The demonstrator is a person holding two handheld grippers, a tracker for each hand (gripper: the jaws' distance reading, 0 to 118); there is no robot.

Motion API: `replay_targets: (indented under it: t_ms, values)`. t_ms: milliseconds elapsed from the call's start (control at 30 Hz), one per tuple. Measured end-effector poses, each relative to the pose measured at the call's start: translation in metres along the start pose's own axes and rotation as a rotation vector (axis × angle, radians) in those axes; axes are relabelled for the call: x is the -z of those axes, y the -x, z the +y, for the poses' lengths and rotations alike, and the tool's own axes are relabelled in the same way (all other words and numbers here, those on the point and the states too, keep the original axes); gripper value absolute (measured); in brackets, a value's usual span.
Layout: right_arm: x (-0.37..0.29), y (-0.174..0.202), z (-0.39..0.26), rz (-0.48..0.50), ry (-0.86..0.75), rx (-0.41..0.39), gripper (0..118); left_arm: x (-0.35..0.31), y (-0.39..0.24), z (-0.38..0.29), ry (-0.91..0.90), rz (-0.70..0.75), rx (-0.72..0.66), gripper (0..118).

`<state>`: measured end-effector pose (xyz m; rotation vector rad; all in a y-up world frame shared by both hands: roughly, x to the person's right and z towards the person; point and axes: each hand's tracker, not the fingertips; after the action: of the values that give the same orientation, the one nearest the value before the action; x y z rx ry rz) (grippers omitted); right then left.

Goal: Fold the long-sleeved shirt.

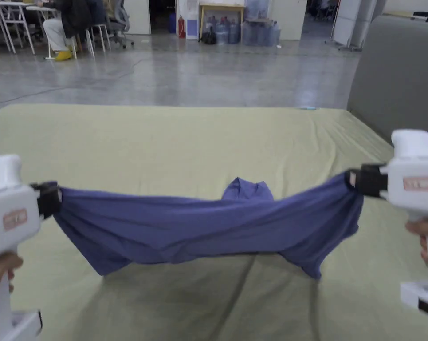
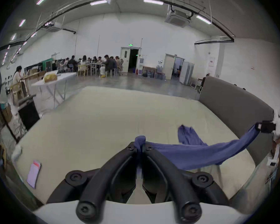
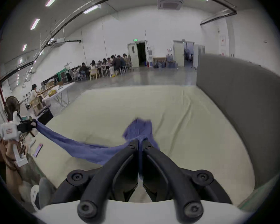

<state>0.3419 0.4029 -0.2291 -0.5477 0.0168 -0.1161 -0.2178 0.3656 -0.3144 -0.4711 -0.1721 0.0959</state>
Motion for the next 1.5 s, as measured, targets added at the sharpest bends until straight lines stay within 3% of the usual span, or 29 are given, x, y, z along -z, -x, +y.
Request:
replay_targets:
  t_ms: [100, 200, 367, 600, 733, 767, 800, 833, 867, 900, 1000, 1033, 1067, 1100, 1133, 1167, 1333, 1500]
  values:
    - [-0.008, 0.005, -0.07, 0.017, 0.122, 0.006, 5, -0.024, -0.001, -0.064, 0.098, 0.028, -0.008, 2]
    - [-0.008, 0.016, -0.124, -0.011, 0.255, -0.045, 5, -0.037, -0.004, -0.114, 0.198, 0.045, 0.002, 2]
    - [-0.009, 0.019, -0.19, -0.038, 0.441, -0.02, 5, -0.056, -0.001, -0.168, 0.357, 0.101, 0.034, 2]
    - [-0.002, 0.03, -0.228, -0.041, 0.586, -0.134, 5, -0.062, 0.011, -0.196, 0.445, 0.127, 0.034, 2]
    - [0.01, 0.035, -0.234, -0.053, 0.598, -0.141, 5, -0.058, 0.01, -0.199, 0.45, 0.109, 0.014, 3]
    - [0.008, 0.034, -0.232, -0.067, 0.589, -0.138, 28, -0.058, 0.01, -0.198, 0.444, 0.1, 0.004, 6]
    - [0.007, 0.033, -0.23, -0.07, 0.58, -0.134, 75, -0.059, 0.011, -0.195, 0.433, 0.092, -0.012, 23]
    - [0.007, 0.032, -0.228, -0.081, 0.581, -0.128, 117, -0.057, 0.019, -0.194, 0.429, 0.082, -0.027, 66]
    - [0.003, 0.032, -0.222, -0.1, 0.459, -0.157, 118, -0.056, 0.021, -0.191, 0.445, 0.072, -0.031, 116]
    - [-0.002, 0.032, -0.216, -0.078, 0.469, -0.124, 115, -0.058, 0.022, -0.185, 0.443, 0.059, -0.037, 118]
    - [0.002, 0.034, -0.2, -0.11, 0.445, -0.096, 115, -0.063, 0.013, -0.16, 0.378, 0.042, -0.051, 113]
    - [0.0, 0.033, -0.187, -0.108, 0.427, -0.09, 114, -0.061, 0.011, -0.151, 0.363, 0.039, -0.049, 104]
    - [0.003, 0.033, -0.183, -0.107, 0.41, -0.081, 102, -0.059, 0.007, -0.143, 0.321, 0.035, -0.031, 69]
    - [0.006, 0.035, -0.18, -0.113, 0.403, -0.07, 69, -0.055, 0.006, -0.141, 0.297, 0.038, -0.017, 19]
    - [0.011, 0.036, -0.177, -0.116, 0.4, -0.055, 15, -0.044, 0.003, -0.137, 0.317, 0.04, -0.012, 0]
    - [0.021, 0.034, -0.176, -0.114, 0.407, -0.034, 2, -0.038, -0.001, -0.135, 0.312, 0.035, -0.001, 0]
    - [0.059, 0.034, -0.151, -0.095, 0.407, -0.033, 2, 0.005, -0.018, -0.118, 0.312, -0.032, -0.002, 0]
    - [0.141, 0.036, -0.044, -0.013, 0.306, -0.084, 2, 0.061, -0.033, -0.085, 0.307, -0.059, 0.011, 0]
